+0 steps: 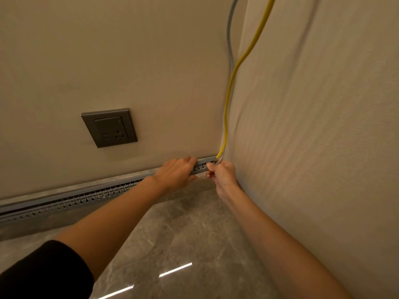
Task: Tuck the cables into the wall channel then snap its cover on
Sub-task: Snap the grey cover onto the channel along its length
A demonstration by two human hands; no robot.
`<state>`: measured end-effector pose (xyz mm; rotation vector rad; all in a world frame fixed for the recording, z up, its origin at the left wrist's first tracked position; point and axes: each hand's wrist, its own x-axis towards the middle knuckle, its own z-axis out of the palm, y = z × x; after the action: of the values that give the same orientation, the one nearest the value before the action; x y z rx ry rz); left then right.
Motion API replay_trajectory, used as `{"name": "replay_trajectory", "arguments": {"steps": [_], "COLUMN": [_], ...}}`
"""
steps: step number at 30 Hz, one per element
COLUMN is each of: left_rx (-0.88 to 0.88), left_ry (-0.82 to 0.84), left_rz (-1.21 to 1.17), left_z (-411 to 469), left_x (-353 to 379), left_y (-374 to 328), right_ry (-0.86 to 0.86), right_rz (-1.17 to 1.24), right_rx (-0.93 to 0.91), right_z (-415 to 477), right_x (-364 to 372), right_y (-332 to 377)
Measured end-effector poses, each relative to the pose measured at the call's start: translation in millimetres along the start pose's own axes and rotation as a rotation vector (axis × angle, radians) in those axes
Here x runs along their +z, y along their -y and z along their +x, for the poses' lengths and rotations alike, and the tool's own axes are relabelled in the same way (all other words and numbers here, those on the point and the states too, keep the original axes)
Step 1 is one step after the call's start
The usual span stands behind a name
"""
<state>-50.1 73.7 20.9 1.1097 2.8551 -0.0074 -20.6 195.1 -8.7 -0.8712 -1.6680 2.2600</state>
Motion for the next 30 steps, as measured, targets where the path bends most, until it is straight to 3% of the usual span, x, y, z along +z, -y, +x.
{"name": "replay_trajectory", "arguments": {"steps": [6, 14, 19, 26, 30], "left_rx": [-0.023, 0.015, -0.007, 0.006, -0.045], "left_ry": [-0.133, -0.068, 0.031, 0.043, 0.041], "left_rz": [0.073, 0.068, -0.092, -0.394, -0.47], "left_z": [-3.1, 2.8, 6.1, 2.4, 5.6], "left_x": [6.0, -8.0, -17.0, -15.3, -16.7], "left_y": [-11.2, -2.8, 2.7, 8.9, 12.9], "right_ry": [0.041, 0.148, 0.125, -0.045, -0.039], "right_rz": [0.021, 0.171, 0.587, 0.777, 0.891], "right_rx": [-0.015, 0.003, 0.151, 0.241, 0.248], "right_z": [-0.5, 3.9, 6.5, 1.6, 7.9], "right_x": [0.2, -3.0, 0.2, 32.3, 31.4], "right_y": [3.7, 5.1, -2.2, 6.0, 2.1]}}
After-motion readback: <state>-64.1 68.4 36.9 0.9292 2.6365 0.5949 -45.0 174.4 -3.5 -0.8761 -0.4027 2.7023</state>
